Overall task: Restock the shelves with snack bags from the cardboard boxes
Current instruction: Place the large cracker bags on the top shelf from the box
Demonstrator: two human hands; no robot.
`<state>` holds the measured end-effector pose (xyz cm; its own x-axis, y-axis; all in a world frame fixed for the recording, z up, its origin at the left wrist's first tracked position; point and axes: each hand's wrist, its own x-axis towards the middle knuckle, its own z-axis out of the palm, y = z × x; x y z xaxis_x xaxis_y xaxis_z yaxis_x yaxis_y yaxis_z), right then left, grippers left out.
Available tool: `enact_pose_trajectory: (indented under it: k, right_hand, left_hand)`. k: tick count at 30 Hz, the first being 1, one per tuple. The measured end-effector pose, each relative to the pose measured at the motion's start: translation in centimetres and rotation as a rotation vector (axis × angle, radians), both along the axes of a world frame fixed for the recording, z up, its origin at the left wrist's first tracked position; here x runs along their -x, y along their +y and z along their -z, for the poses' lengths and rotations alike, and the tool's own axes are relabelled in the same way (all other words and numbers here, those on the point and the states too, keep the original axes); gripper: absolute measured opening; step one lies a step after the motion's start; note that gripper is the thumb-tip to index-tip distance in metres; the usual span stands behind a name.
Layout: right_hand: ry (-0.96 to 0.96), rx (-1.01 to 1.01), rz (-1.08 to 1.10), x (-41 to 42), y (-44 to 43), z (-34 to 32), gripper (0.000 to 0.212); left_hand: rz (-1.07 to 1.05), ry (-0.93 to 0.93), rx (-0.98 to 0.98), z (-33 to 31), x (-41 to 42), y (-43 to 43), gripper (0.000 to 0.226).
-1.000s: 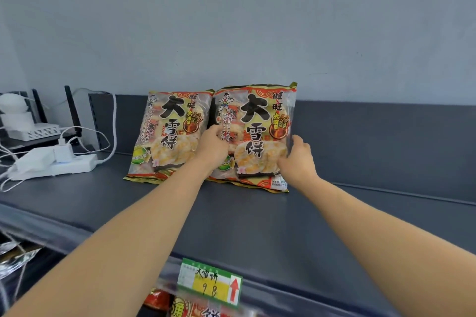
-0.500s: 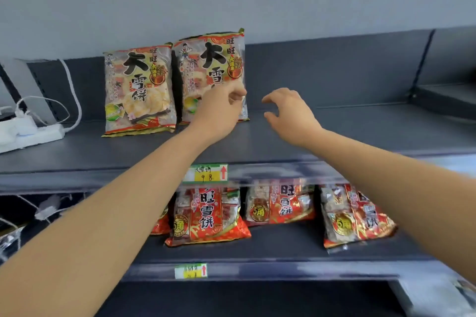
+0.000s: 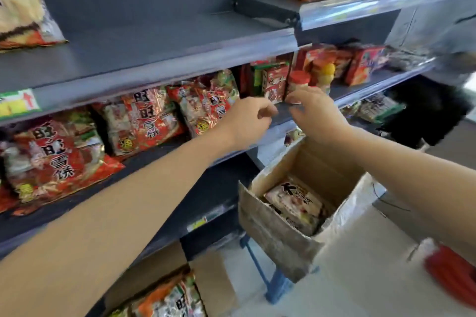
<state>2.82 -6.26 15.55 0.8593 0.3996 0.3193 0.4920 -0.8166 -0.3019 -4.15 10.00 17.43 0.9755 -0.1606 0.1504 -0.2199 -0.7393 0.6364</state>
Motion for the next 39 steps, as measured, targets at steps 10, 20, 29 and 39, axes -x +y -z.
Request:
enact_pose_trajectory:
  k: [10, 20, 29, 39]
  right_hand:
    - [0.556, 0.365, 0.001, -9.1, -10.4, 13.6, 0.036]
    - [0.843, 0.673, -0.183, -19.9, -11.9, 29.8, 0.036]
    - [1.121, 0.655, -0.099, -23.2, -12.0, 41.0, 0.040]
    - [1.531, 0.465, 0.145, -24.2, -13.4, 47.3, 0.025]
  left_hand:
    - [-0.105, 0.449, 0.083, 14.5, -8.7, -11.1, 0.025]
    - [-0.470, 0.941, 0.319, 31.2, -15.4, -15.8, 0.018]
    - [-0.859, 1.133, 0.458, 42.5, -18.5, -16.4, 0.053]
    - [-1.033, 1.204, 0.667, 48.1, -19.1, -17.9, 0.093]
